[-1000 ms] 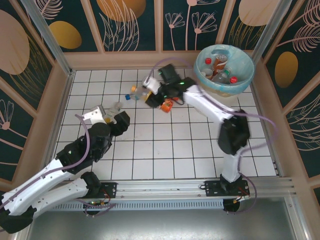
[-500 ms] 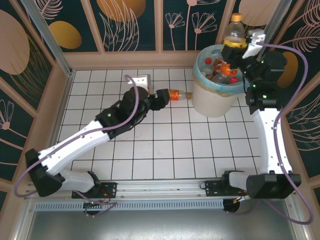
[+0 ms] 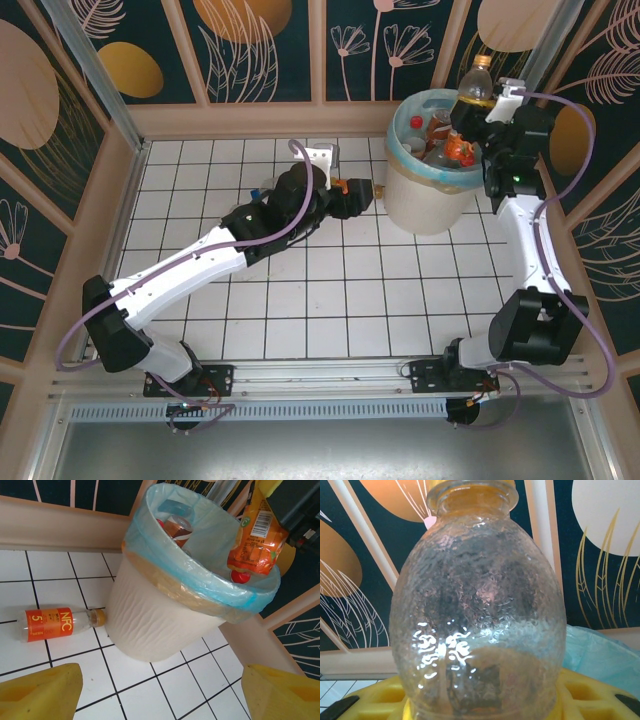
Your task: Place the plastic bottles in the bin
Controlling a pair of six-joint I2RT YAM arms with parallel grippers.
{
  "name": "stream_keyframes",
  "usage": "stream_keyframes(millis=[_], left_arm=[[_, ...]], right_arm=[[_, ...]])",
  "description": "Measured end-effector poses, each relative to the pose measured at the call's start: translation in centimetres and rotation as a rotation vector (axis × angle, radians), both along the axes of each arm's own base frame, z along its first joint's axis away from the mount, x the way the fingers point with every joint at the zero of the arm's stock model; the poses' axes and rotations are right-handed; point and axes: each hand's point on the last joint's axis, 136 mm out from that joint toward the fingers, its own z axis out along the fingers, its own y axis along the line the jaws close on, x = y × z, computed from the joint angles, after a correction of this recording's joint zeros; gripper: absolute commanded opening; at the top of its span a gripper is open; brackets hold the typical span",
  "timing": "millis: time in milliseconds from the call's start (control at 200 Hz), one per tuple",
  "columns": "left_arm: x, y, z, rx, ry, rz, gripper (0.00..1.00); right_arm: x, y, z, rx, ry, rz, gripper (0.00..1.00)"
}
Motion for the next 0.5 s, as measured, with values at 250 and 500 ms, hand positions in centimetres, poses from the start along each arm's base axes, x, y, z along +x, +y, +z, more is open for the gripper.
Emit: stream_keyframes(millis=[250,500], left_arm=[[-0.1,0.1,-1.3,0.025,0.014,-0.002,0.84],[-0.1,0.2,-2.2,0.043,0.022,-0.003,0.86]], right_arm=[[0.9,1.6,-1.7,-0.046,0.030,0.012,0.52],[1.2,1.3,-2.6,-0.089,0.052,-0.022,0.67]])
